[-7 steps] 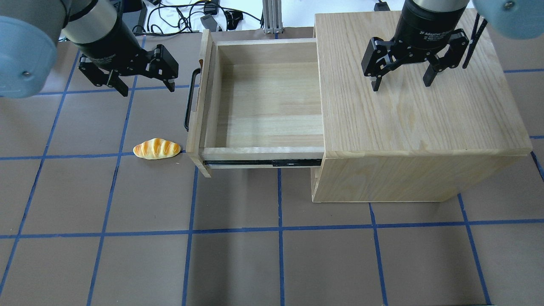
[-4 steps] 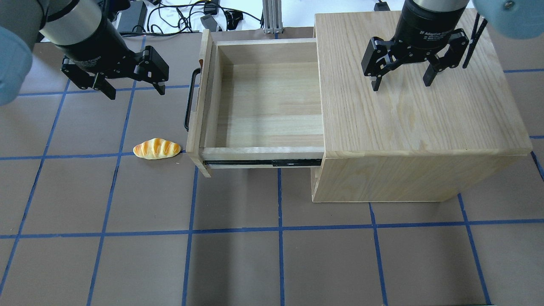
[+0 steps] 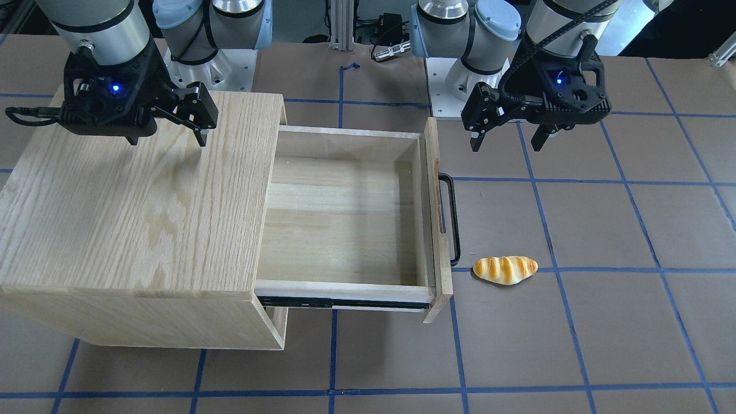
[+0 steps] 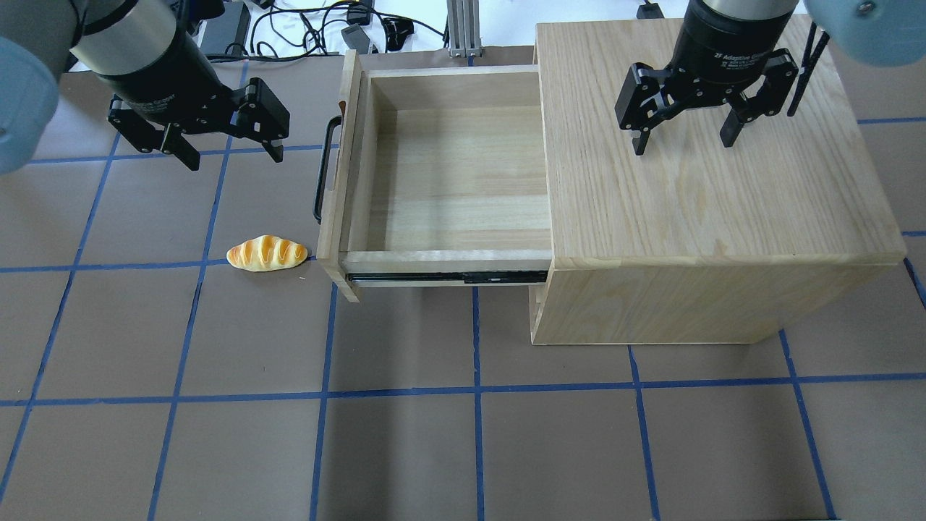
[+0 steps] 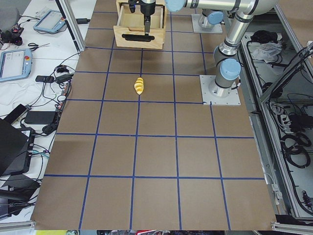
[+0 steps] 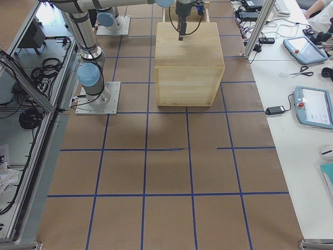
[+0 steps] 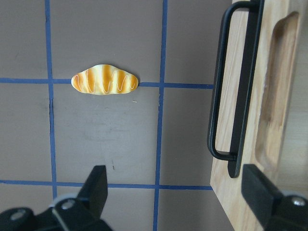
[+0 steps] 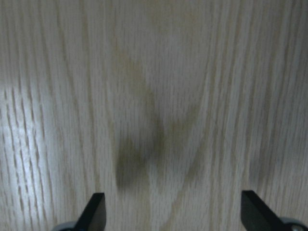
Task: Open upper drawer
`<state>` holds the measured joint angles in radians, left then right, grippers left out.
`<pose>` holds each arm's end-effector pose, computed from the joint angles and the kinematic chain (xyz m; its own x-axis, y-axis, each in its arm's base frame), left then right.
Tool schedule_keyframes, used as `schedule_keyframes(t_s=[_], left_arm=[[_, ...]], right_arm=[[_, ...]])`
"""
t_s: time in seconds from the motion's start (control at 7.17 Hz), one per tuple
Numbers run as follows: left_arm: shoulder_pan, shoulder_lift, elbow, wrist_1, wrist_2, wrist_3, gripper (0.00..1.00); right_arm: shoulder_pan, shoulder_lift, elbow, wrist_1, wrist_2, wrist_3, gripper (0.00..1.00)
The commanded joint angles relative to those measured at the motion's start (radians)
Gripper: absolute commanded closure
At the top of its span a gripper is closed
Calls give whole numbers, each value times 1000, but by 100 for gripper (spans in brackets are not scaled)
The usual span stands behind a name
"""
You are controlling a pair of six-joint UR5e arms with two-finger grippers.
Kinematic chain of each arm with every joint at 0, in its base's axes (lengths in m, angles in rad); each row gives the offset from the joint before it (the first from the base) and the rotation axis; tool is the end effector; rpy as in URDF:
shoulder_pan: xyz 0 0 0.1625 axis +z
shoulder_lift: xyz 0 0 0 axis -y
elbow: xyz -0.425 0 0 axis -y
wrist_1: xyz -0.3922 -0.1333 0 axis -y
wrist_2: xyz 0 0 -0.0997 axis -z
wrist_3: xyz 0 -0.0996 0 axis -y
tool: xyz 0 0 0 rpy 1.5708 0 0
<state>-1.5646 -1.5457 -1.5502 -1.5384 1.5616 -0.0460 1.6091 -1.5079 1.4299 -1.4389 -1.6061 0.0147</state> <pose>-0.1312 -0.4891 0.5138 -0.9986 -0.0513 0.0127 -0.0522 0.9956 -0.0775 0.1493 -0.5066 0.5125 -0.9990 -0.0255 0.0360 -0.0236 0.9983 0.0533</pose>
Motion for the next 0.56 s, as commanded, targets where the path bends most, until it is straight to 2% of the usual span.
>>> schedule_keyframes(t_s=[0.0, 0.42], left_arm=[[0, -1, -1, 0, 0, 0, 0], [0, 6, -4, -3, 2, 0, 0]], right_arm=[[0, 0, 0, 0, 0, 1, 0], [0, 0, 0, 0, 0, 1, 0]])
